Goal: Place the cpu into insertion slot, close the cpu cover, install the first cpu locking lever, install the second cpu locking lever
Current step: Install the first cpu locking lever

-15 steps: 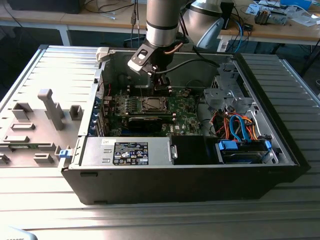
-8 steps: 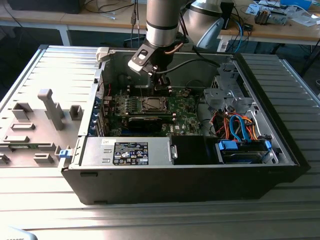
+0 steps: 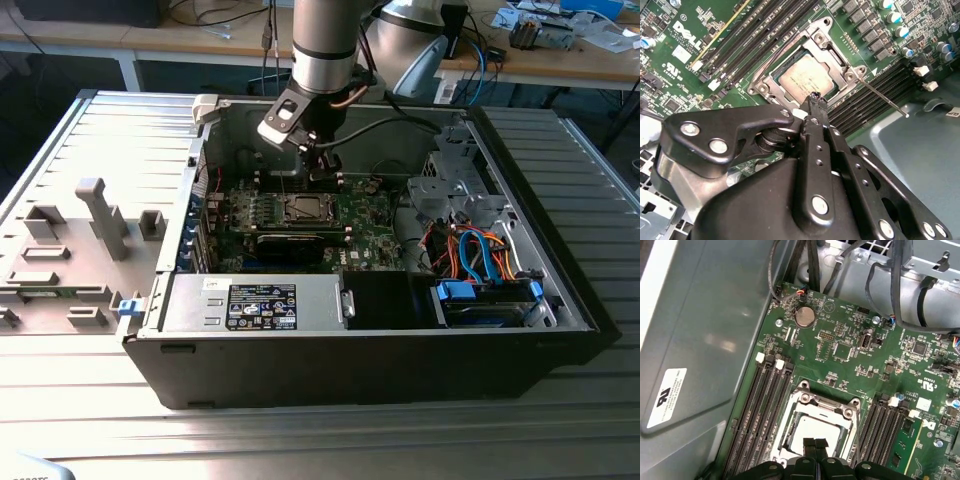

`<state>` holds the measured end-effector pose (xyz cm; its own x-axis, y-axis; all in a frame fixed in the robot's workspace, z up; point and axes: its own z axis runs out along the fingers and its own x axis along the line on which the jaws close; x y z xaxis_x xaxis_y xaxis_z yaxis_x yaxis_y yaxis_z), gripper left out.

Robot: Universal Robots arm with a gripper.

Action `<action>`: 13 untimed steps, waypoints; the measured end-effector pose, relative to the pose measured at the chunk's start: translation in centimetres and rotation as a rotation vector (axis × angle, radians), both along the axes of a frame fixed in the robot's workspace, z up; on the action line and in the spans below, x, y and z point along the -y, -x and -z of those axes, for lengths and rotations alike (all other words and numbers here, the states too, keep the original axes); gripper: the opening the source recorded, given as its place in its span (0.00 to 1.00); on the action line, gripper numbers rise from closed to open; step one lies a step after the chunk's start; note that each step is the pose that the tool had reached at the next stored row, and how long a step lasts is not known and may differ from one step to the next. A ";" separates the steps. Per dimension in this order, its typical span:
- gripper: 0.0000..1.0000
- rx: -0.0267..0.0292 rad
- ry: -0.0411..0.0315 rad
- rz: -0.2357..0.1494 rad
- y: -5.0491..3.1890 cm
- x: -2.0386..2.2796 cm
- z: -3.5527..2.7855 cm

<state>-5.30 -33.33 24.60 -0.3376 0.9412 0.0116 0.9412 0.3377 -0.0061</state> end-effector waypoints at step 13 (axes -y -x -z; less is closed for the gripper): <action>0.11 0.0000 0.0000 -0.073 0.00 0.00 0.00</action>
<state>-5.30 -33.33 24.60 -0.4054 0.9141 0.0116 0.9141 0.4055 -0.0061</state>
